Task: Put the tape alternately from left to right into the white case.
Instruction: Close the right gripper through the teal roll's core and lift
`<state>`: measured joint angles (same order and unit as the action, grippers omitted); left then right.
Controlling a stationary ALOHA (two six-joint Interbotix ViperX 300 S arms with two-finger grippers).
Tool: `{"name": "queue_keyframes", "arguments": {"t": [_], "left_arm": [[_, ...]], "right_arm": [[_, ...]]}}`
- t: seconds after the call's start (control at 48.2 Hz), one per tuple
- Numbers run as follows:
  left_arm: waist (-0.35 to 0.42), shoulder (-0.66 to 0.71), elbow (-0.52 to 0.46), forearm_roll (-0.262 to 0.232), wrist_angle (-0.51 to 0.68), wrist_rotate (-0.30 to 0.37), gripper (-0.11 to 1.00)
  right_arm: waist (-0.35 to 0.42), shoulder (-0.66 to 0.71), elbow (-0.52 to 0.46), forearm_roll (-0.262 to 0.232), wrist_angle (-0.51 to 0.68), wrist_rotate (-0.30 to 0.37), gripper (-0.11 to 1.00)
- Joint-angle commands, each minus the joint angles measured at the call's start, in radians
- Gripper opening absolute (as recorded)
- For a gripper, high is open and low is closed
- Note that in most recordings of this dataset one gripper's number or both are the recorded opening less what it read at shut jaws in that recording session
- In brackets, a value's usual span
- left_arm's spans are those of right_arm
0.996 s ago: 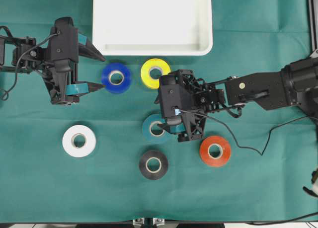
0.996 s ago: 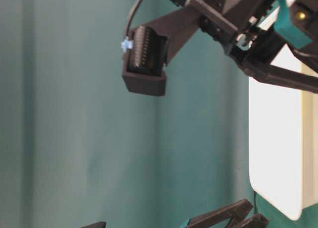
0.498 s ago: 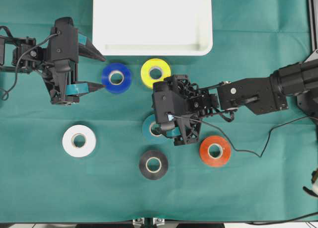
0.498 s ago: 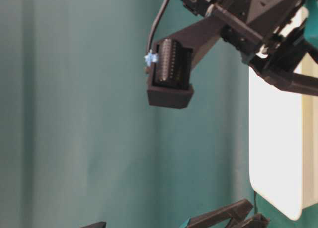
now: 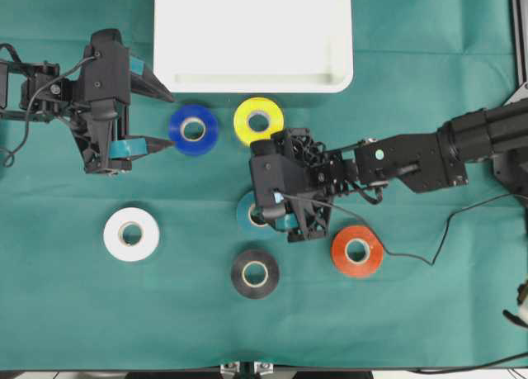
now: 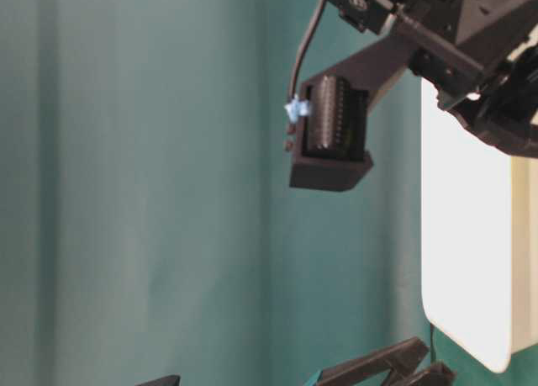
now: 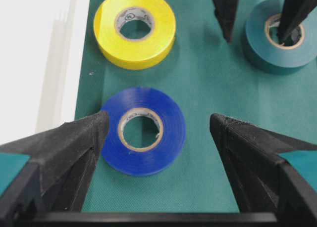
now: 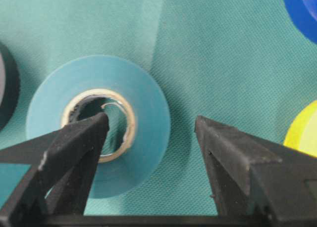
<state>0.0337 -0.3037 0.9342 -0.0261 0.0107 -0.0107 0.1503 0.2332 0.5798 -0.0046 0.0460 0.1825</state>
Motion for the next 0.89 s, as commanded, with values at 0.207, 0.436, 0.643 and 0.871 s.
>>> {"name": "queue_keyframes", "arguments": {"t": [0.207, 0.436, 0.643, 0.871], "left_arm": [[0.002, -0.008, -0.008, -0.002, -0.006, 0.0, 0.62], [0.002, -0.008, -0.008, -0.002, -0.006, 0.0, 0.62], [0.002, -0.008, -0.006, -0.002, -0.006, 0.0, 0.62], [0.002, -0.008, -0.006, -0.002, -0.006, 0.0, 0.62]], "right_arm": [[-0.018, 0.003, -0.021, -0.002, -0.012, -0.003, 0.82], [-0.018, 0.011, -0.026, -0.005, -0.014, -0.005, 0.77], [-0.017, 0.003, -0.038, -0.021, -0.008, -0.005, 0.3], [-0.012, -0.028, -0.038, -0.021, -0.006, -0.005, 0.27]]}}
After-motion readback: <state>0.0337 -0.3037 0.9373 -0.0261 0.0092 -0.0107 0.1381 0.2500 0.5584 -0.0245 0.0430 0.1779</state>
